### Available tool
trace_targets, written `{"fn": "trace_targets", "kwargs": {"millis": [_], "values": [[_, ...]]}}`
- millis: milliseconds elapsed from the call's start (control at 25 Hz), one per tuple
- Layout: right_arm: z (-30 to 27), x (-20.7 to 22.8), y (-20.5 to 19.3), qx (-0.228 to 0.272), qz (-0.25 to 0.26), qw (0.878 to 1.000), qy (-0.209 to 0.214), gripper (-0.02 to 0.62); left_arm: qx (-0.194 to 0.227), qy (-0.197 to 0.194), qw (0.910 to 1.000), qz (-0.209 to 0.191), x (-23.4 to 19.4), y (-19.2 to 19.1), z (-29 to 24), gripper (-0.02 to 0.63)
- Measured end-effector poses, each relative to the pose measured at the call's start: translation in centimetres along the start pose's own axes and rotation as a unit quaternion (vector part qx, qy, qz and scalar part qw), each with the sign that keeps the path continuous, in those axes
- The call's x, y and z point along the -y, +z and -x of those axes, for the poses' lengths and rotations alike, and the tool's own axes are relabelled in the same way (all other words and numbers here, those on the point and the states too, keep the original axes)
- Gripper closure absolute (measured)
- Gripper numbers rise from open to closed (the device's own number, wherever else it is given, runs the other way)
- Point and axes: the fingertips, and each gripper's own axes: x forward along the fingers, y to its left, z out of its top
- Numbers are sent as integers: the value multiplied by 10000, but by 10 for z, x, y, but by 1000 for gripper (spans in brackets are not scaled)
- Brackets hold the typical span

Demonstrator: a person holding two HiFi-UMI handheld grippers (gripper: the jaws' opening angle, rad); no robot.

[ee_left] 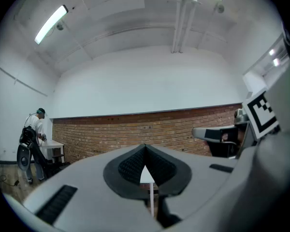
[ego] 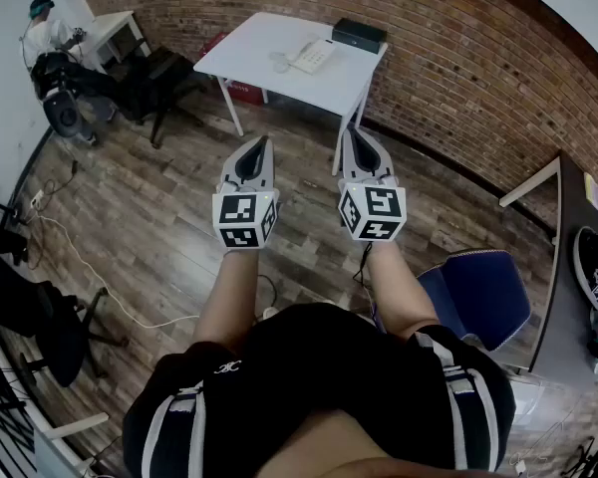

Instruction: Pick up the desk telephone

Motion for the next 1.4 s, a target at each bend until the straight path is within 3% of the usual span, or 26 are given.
{"fn": "trace_targets", "kwargs": {"millis": [720, 1120, 1400], "values": [[3, 40, -14, 39, -238, 9990, 368, 597, -19, 258, 9997, -25, 47, -8, -27, 609], [-33, 42, -19, 117, -147, 9984, 528, 597, 62, 385, 9992, 67, 26, -14, -55, 607], [-83, 61, -25, 127, -116, 9989, 435, 597, 178, 241, 9995, 126, 5, -14, -106, 608]]}}
